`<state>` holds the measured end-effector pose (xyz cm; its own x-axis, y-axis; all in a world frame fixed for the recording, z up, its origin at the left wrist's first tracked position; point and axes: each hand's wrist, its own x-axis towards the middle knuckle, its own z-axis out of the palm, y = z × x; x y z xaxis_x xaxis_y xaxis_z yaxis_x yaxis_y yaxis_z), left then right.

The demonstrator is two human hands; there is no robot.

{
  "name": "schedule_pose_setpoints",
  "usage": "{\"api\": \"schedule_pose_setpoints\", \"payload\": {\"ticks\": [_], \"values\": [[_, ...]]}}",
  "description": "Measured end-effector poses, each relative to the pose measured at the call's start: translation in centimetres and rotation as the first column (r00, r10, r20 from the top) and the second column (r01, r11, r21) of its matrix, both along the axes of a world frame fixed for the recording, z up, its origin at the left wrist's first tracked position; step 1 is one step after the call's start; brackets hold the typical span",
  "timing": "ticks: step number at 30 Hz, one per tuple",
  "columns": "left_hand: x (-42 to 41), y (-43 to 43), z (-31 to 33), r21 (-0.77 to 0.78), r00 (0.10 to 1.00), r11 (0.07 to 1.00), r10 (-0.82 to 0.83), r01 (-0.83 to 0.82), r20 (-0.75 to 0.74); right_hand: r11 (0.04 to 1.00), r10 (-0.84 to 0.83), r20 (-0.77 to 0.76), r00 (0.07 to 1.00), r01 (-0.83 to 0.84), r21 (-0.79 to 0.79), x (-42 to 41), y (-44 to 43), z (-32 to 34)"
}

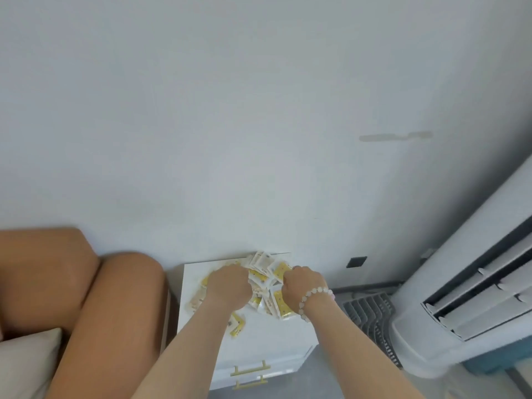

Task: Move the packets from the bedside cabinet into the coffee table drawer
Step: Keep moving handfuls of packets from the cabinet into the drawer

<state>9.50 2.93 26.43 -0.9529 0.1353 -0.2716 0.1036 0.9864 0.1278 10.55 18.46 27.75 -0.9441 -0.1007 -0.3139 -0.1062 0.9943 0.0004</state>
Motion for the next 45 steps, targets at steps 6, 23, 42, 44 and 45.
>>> {"api": "schedule_pose_setpoints", "payload": {"ticks": [6,23,42,44,45], "values": [[-6.4,-4.1,-6.5,-0.003,0.987,0.996,0.088,-0.089,0.134,0.996,-0.084,0.175,0.981,0.087,-0.008,-6.0,-1.2,-6.4],[-7.0,-6.7,-30.7,-0.059,0.775,0.853,0.497,-0.518,0.391,0.809,-0.540,0.363,0.760,0.587,-0.025,-13.1,1.0,-31.1],[-9.2,0.4,-35.6,-0.082,0.313,0.363,0.880,-0.928,0.357,0.850,-0.500,0.390,0.773,0.523,0.053,-13.0,1.4,-36.6],[-8.9,0.9,-35.4,-0.046,0.348,0.390,0.863,-0.920,0.367,0.856,-0.489,0.343,0.802,0.516,0.015,-12.5,1.8,-36.9],[-8.6,1.2,-35.2,-0.022,0.358,0.395,0.854,-0.918,0.377,0.863,-0.481,0.314,0.818,0.505,0.008,-12.3,1.8,-37.0]]}}
